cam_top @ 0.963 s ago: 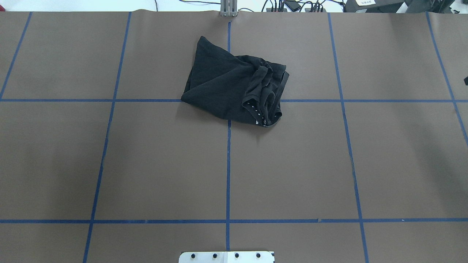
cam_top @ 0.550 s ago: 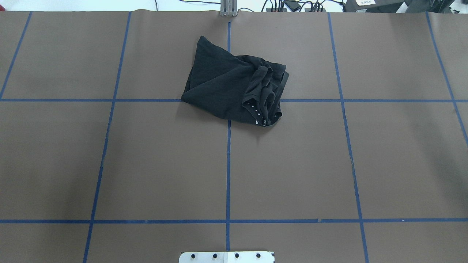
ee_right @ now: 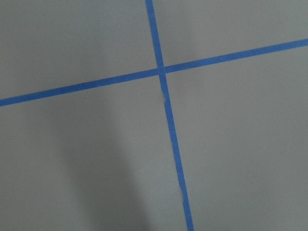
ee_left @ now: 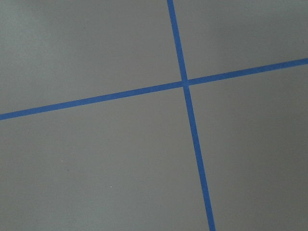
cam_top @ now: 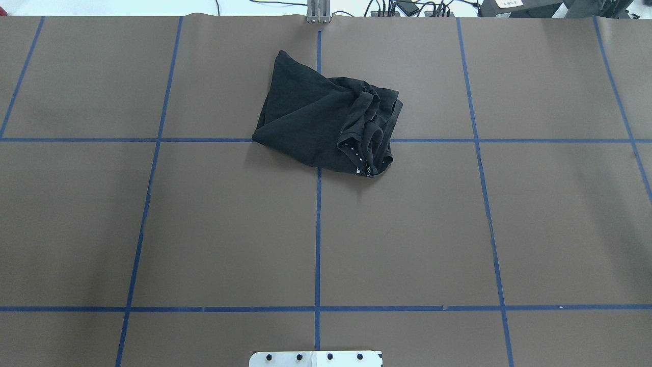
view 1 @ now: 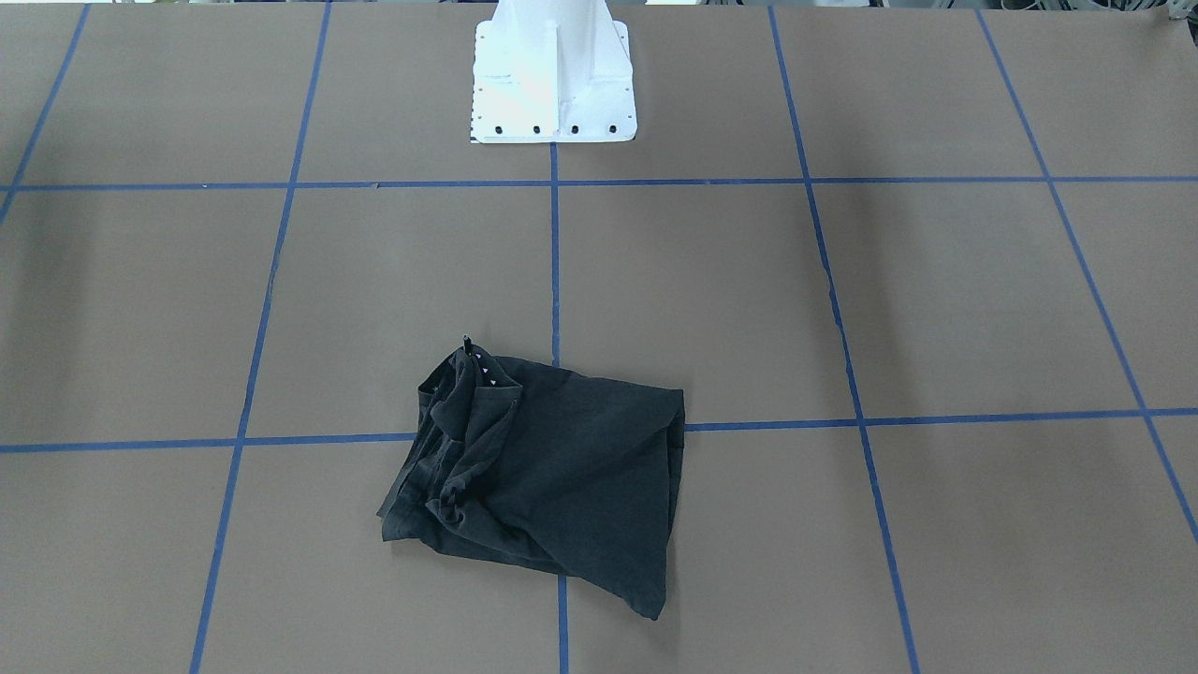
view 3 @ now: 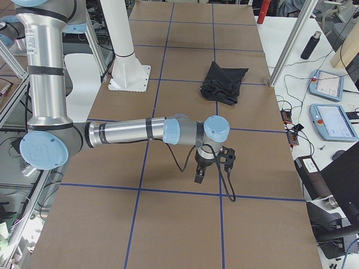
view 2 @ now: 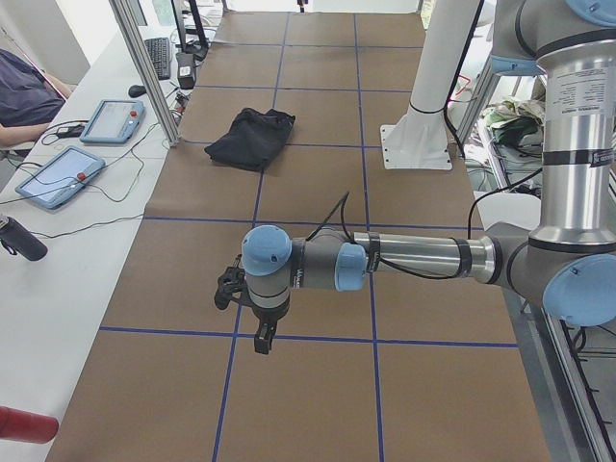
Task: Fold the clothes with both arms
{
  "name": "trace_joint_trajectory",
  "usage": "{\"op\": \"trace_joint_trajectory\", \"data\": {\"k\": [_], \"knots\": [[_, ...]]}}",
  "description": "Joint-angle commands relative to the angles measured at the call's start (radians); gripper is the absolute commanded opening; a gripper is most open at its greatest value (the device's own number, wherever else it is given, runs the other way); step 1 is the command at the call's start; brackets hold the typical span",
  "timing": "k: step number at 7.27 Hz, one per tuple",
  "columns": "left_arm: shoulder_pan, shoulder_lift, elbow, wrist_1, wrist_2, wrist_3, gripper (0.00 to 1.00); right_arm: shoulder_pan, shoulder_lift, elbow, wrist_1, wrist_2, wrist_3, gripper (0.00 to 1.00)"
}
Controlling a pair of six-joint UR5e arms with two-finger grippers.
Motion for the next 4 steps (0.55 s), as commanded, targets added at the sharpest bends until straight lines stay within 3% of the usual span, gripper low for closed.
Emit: {"op": "trace_joint_trajectory", "data": {"k": [1, 4], "knots": [[0.001, -0.004, -0.026, -0.001, 0.057, 0.000, 1.00, 0.000, -0.021, 0.006, 0.002, -0.039, 0.002, 1.00], [0.001, 0.002, -0.046, -0.001, 0.056, 0.000, 1.00, 0.000, -0.038, 0.041, 0.004, -0.078, -0.030, 1.00]]}}
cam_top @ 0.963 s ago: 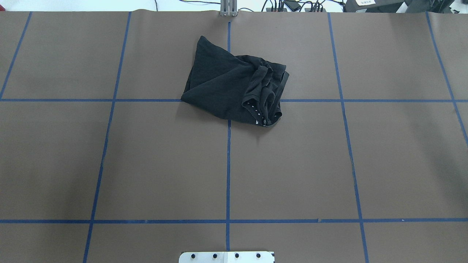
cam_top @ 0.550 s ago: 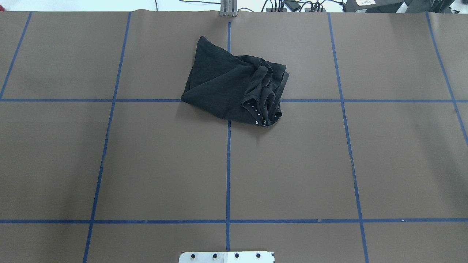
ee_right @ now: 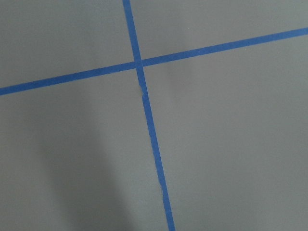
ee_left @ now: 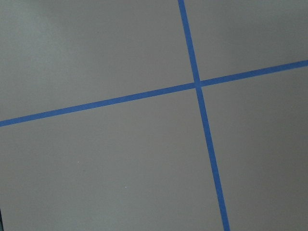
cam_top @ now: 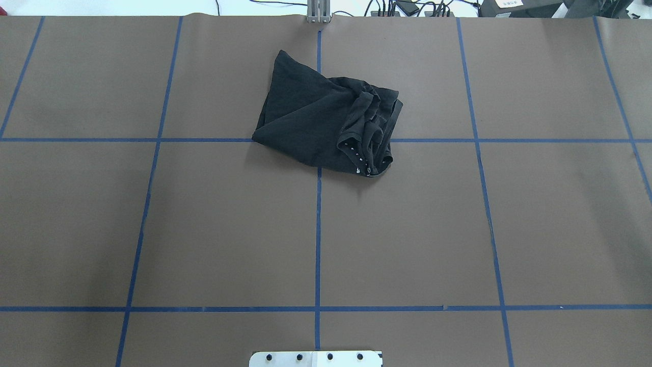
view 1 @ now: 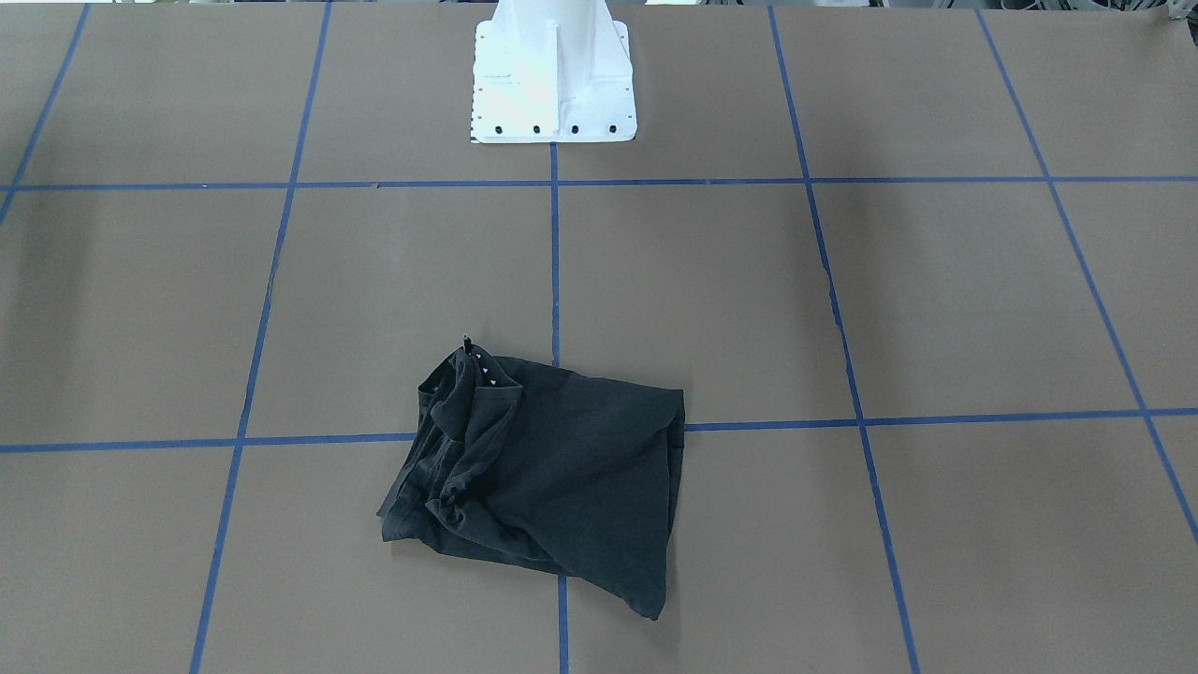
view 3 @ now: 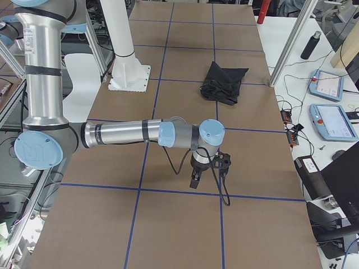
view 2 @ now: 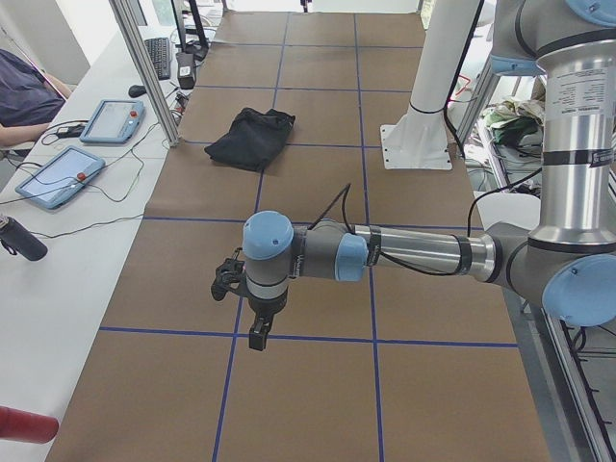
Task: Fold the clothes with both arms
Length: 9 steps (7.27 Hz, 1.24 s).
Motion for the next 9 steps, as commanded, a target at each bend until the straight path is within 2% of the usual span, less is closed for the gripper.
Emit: {"op": "trace_joint_trajectory", "data": {"k": [1, 3, 9], "knots": [[0.002, 0.000, -0.003, 0.000, 0.001, 0.001, 1.00, 0.002, -0.054, 0.070, 0.000, -0.040, -0.095, 1.00], [0.002, 0.001, -0.003, 0.000, 0.003, -0.001, 1.00, 0.016, -0.089, 0.110, -0.001, -0.038, -0.137, 1.00], [0.002, 0.001, 0.003, 0.000, 0.001, 0.001, 1.00, 0.016, -0.074, 0.113, 0.000, -0.032, -0.134, 1.00]]}}
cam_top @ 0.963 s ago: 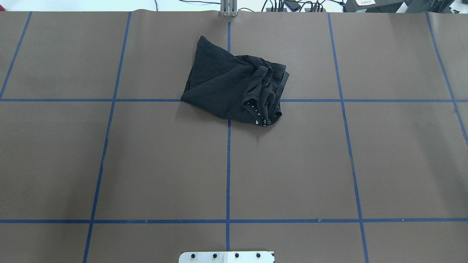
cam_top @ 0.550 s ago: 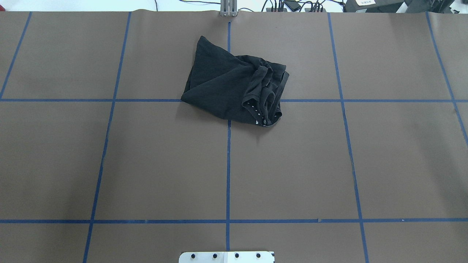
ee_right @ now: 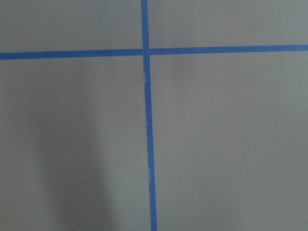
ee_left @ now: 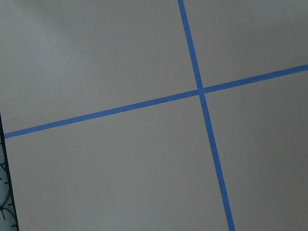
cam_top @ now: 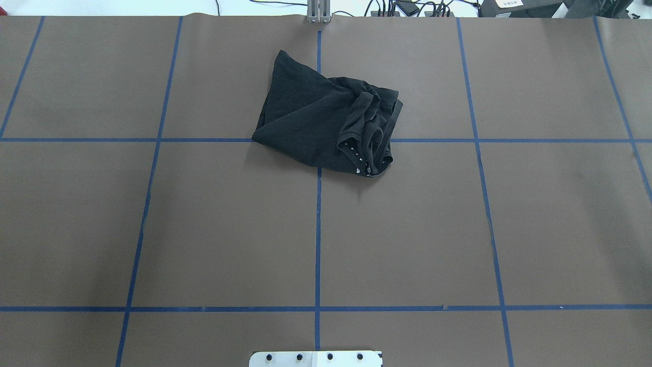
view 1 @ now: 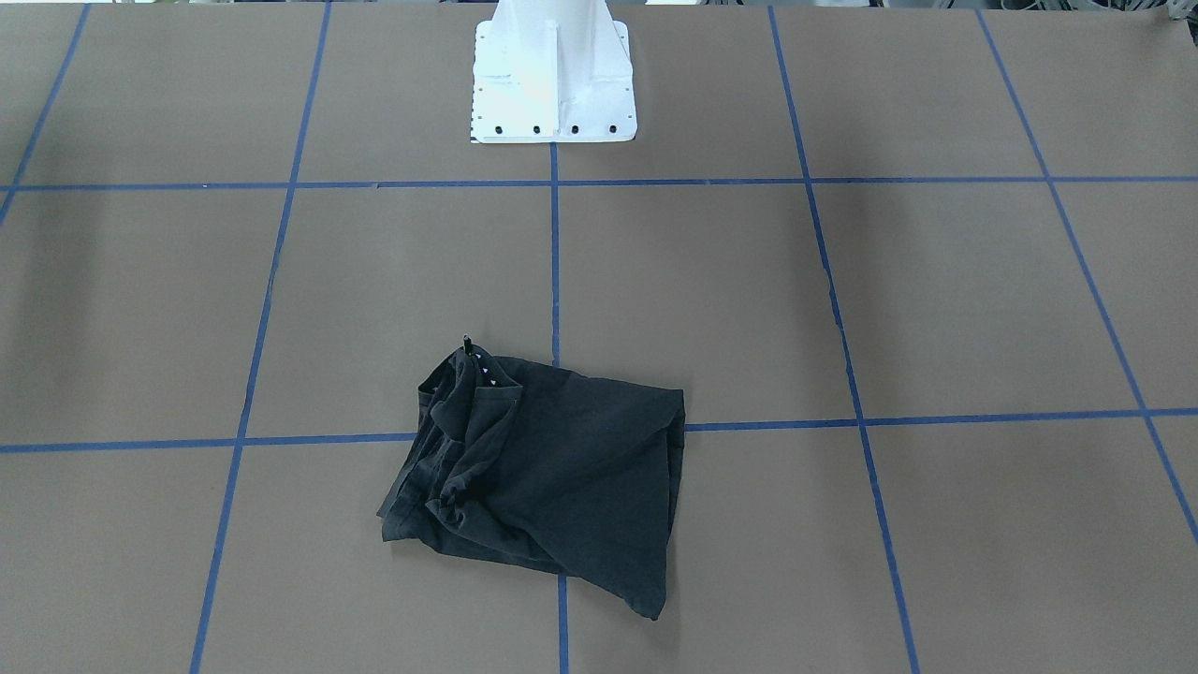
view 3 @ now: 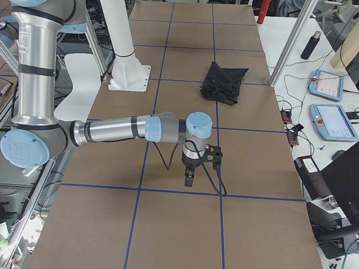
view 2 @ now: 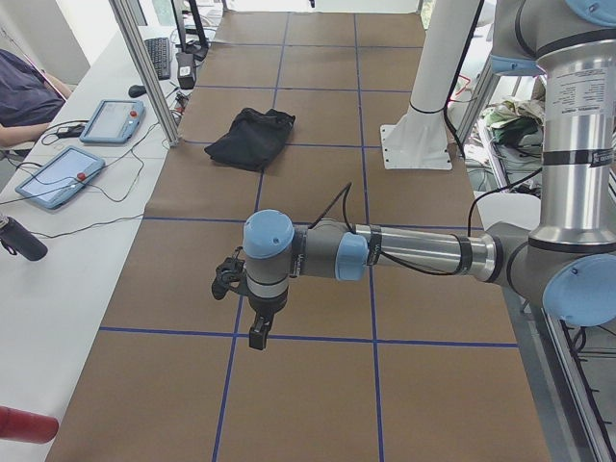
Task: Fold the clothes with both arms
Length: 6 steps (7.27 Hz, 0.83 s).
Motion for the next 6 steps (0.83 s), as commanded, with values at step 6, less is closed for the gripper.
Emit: {"op": "trace_joint_trajectory", "data": {"k": [6], "knots": [[0.000, 0.000, 0.012, 0.001, 0.000, 0.001, 1.00, 0.000, 0.003, 0.011, -0.001, 0.009, 0.002, 1.00]]}}
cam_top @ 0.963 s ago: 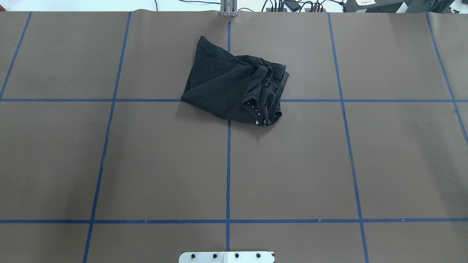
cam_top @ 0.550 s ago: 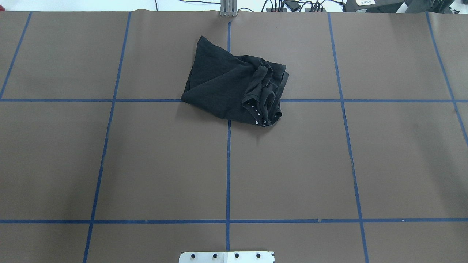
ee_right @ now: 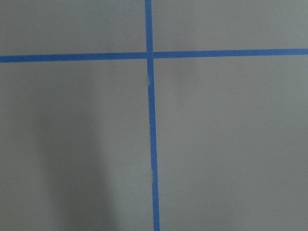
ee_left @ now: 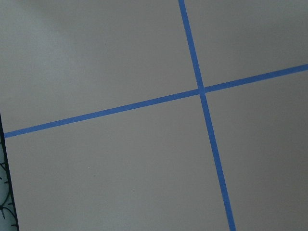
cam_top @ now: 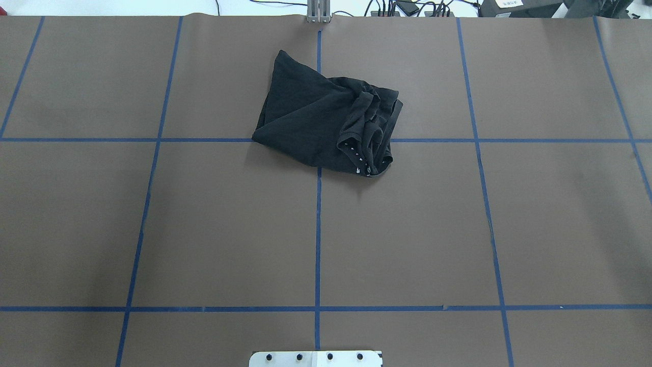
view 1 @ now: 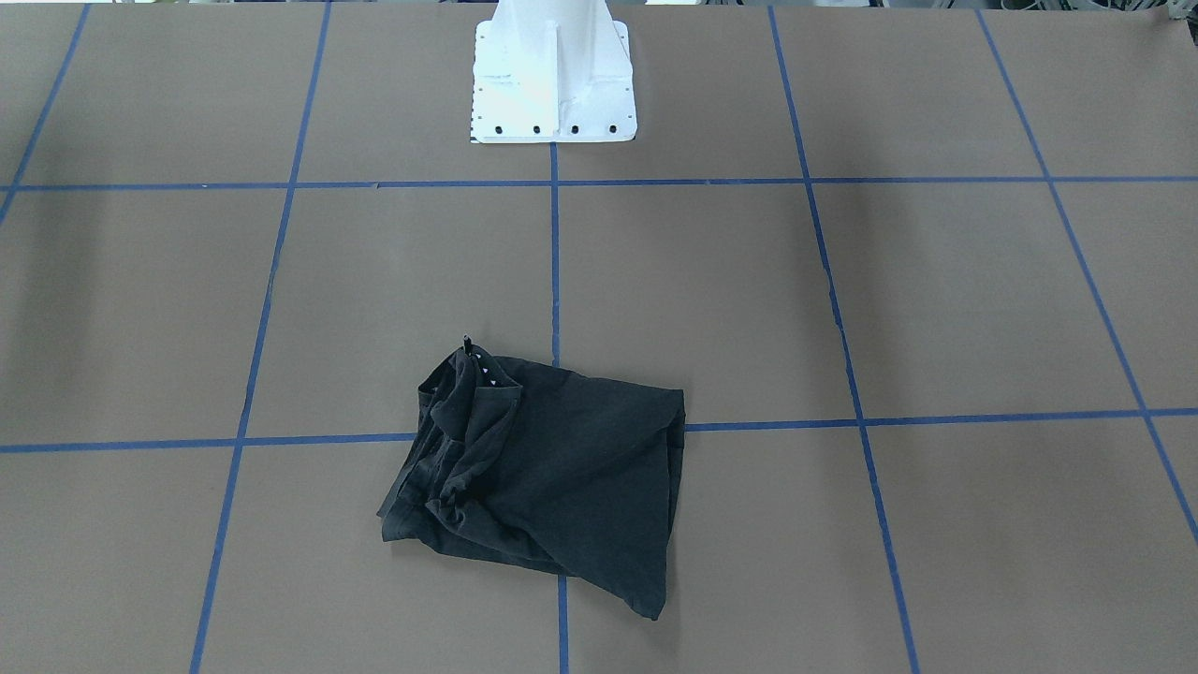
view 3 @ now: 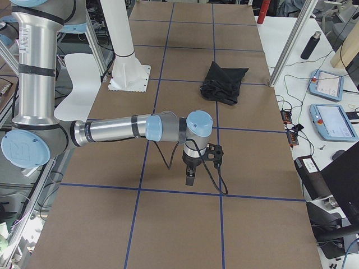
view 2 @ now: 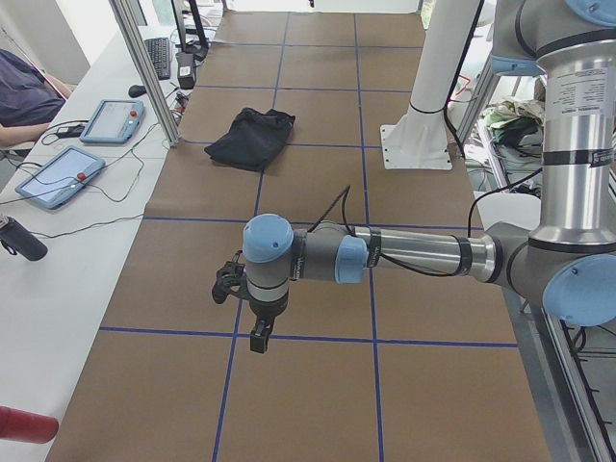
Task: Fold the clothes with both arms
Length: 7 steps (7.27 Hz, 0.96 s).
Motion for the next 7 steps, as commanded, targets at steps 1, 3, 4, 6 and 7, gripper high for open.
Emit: {"op": "trace_joint_trajectory", "data": {"k": [1, 3, 4, 6, 7], "knots": [[0.003, 0.000, 0.000, -0.001, 0.000, 0.000, 1.00, 0.000, 0.000, 0.005, -0.001, 0.005, 0.000, 1.00], [0.003, 0.000, -0.001, -0.001, -0.002, 0.000, 1.00, 0.000, 0.000, 0.005, -0.001, 0.008, 0.000, 1.00], [0.003, 0.000, -0.003, -0.001, -0.002, 0.000, 1.00, 0.000, 0.000, 0.005, -0.001, 0.008, 0.000, 1.00], [0.003, 0.000, -0.009, -0.003, 0.000, 0.000, 1.00, 0.000, 0.000, 0.004, -0.001, 0.006, 0.000, 1.00], [0.003, -0.002, -0.012, -0.003, -0.002, 0.000, 1.00, 0.000, -0.001, 0.004, -0.001, 0.006, 0.000, 1.00]]}}
